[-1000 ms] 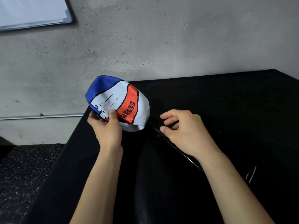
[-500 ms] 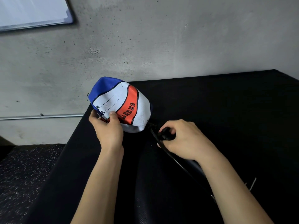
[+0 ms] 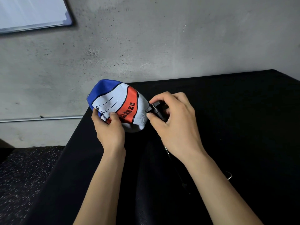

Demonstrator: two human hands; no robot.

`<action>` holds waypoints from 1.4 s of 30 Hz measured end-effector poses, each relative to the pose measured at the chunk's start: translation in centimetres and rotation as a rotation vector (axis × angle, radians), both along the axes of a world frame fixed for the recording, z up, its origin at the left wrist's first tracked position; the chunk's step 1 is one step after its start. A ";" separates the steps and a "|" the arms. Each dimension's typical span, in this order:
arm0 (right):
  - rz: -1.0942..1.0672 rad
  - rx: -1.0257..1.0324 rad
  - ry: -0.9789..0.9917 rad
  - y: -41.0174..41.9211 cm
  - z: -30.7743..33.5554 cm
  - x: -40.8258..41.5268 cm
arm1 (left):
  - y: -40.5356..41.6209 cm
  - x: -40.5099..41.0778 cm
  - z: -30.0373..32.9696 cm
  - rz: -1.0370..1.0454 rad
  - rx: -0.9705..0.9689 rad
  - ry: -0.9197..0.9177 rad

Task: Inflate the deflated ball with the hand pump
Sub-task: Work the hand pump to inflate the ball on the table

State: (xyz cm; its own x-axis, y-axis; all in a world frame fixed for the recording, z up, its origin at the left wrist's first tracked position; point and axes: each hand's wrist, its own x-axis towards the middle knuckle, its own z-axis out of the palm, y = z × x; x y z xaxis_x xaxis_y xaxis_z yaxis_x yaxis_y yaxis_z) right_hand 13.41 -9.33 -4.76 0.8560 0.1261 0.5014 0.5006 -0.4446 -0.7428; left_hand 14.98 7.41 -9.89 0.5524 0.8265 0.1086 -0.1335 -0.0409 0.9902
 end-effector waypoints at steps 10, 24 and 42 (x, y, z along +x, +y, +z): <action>0.056 -0.015 -0.112 1.5 0.3 -1.3 | -2.3 -2.3 -0.5 0.038 0.283 0.063; -0.026 0.124 -0.354 1.6 2.7 -4.4 | -9.6 -11.9 1.2 -0.575 0.329 0.004; 0.000 -0.700 -0.408 -3.2 17.1 -4.9 | -11.0 -13.5 0.0 -0.606 0.604 0.296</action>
State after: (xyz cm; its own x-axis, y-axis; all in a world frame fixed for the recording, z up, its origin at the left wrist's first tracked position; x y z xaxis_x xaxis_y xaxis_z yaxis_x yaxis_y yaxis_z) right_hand 8.47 -12.58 12.34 0.6227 0.5259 0.5793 0.6718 -0.7390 -0.0513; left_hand 1.49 -3.58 -9.88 0.9487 0.2336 0.2133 -0.0440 -0.5701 0.8204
